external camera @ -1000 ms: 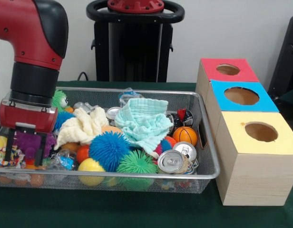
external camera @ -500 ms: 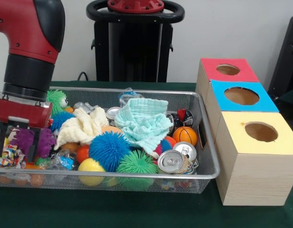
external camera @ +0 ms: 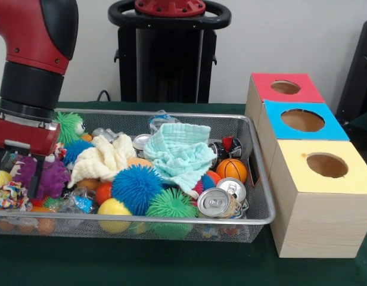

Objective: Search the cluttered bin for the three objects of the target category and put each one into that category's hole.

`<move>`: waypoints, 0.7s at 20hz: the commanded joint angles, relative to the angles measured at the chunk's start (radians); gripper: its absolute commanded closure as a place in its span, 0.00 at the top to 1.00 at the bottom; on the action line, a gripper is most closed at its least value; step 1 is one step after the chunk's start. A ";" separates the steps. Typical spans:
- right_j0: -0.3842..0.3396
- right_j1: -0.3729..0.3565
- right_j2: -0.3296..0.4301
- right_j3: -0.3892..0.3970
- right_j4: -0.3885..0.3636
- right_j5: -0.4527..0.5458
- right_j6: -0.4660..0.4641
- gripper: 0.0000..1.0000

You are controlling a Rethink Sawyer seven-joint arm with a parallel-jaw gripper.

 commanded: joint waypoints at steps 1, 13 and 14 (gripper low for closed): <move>-0.007 0.010 -0.010 0.025 -0.056 0.132 -0.135 1.00; -0.019 0.024 0.017 0.016 -0.045 0.137 -0.147 1.00; -0.020 0.024 0.017 0.017 -0.047 0.133 -0.145 1.00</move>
